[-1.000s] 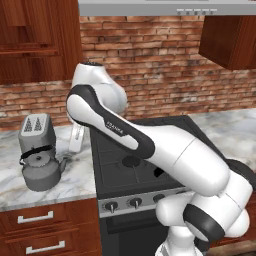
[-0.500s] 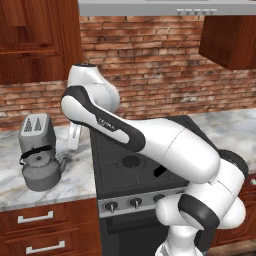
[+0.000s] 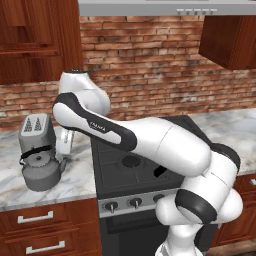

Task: Pick the kettle from the counter and place it on a stove burner. Then turn the burner on.

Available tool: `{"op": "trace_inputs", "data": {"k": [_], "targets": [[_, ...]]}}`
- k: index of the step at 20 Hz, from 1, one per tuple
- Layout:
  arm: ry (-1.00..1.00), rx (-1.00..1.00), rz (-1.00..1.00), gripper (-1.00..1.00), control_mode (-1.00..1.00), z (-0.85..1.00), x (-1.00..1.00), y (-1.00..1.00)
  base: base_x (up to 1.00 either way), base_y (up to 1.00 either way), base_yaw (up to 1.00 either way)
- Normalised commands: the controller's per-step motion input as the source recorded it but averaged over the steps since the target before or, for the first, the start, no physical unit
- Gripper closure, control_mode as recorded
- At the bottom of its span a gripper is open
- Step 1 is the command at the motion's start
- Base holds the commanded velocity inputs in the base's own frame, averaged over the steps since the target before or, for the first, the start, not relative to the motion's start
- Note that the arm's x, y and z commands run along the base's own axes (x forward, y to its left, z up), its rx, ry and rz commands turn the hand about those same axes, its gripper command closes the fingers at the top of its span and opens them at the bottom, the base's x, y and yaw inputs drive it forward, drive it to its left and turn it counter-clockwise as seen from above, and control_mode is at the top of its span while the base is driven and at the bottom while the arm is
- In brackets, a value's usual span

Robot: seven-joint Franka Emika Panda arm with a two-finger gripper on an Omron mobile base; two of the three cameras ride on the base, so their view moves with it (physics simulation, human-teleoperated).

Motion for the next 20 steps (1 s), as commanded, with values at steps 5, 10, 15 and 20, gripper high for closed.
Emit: {"op": "trace_inputs", "data": {"k": [5, 10, 15, 20], "targets": [[0.00, 0.00, 0.00, -1.00, -1.00, -0.23, 0.01, 0.18, 0.00, 0.00, 0.00], [0.00, 0.00, 0.00, -1.00, -1.00, -0.17, 0.07, 0.14, 0.00, 0.00, 0.00], [0.00, 0.00, 0.00, -1.00, -1.00, -0.05, 0.16, 0.10, 0.00, 0.00, 0.00], [0.00, 0.00, 0.00, -1.00, -1.00, 0.00, 0.26, 0.09, 0.00, 0.00, 0.00]]}}
